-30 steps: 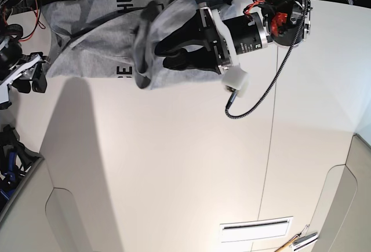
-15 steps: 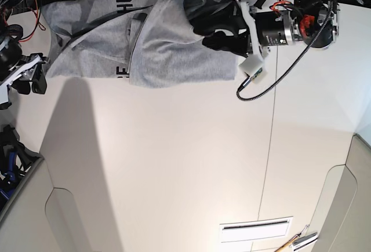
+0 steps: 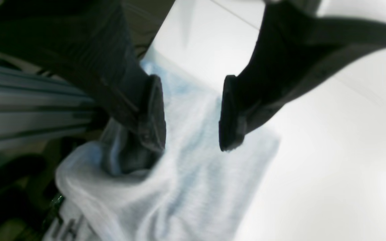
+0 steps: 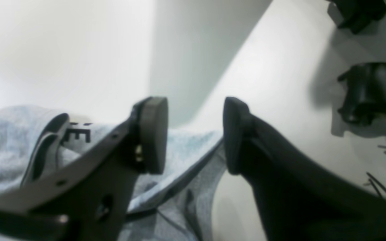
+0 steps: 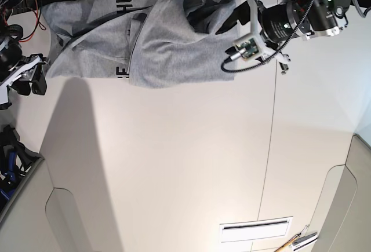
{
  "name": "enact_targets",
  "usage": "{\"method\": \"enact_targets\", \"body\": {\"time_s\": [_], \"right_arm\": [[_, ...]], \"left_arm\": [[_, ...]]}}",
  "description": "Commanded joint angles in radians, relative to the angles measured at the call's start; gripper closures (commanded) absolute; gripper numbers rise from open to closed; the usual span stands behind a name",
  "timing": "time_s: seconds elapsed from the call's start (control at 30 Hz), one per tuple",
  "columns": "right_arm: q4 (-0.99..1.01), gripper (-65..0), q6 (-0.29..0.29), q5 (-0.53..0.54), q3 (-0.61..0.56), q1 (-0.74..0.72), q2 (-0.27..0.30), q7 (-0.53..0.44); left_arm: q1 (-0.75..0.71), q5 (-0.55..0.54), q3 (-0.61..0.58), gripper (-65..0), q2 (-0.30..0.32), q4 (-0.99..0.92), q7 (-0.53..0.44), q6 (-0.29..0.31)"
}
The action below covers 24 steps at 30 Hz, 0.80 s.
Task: Fold the T-shirt properly
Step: 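Fold the held end with the left gripper toward the right gripper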
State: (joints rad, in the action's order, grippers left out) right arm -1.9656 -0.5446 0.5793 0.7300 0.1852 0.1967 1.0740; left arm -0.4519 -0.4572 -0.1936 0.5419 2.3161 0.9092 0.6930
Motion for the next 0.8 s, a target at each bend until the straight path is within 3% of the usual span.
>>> {"method": "enact_targets", "body": {"time_s": [0.0, 0.13, 0.3, 0.4, 0.63, 0.77], "right_arm": [[-0.019, -26.9, 0.003, 0.015, 0.006, -0.008, 0.014, -0.024], [-0.019, -26.9, 0.003, 0.015, 0.006, -0.008, 0.014, -0.024], [-0.019, -26.9, 0.003, 0.015, 0.006, -0.007, 0.013, -0.024], [-0.019, -26.9, 0.003, 0.015, 0.006, -0.007, 0.013, -0.023], [-0.019, -26.9, 0.003, 0.015, 0.006, -0.008, 0.014, -0.024], [-0.019, -26.9, 0.003, 0.015, 0.006, -0.008, 0.013, -0.024]], "left_arm": [[0.001, 0.041, -0.045, -29.6, 0.024, 0.018, -0.039, 0.005], [0.016, 0.235, -0.229, -29.6, 0.063, 0.018, -0.132, 0.005], [0.082, 0.374, -0.374, -29.6, 0.062, 0.018, -0.156, 0.005], [0.103, 0.518, -0.451, -29.6, 0.069, 0.018, -0.182, 0.005], [0.188, 0.745, -0.645, -29.6, 0.14, 0.018, -0.238, -0.114], [0.219, 0.791, -0.695, -29.5, 0.143, 0.013, -0.24, -0.14]]}}
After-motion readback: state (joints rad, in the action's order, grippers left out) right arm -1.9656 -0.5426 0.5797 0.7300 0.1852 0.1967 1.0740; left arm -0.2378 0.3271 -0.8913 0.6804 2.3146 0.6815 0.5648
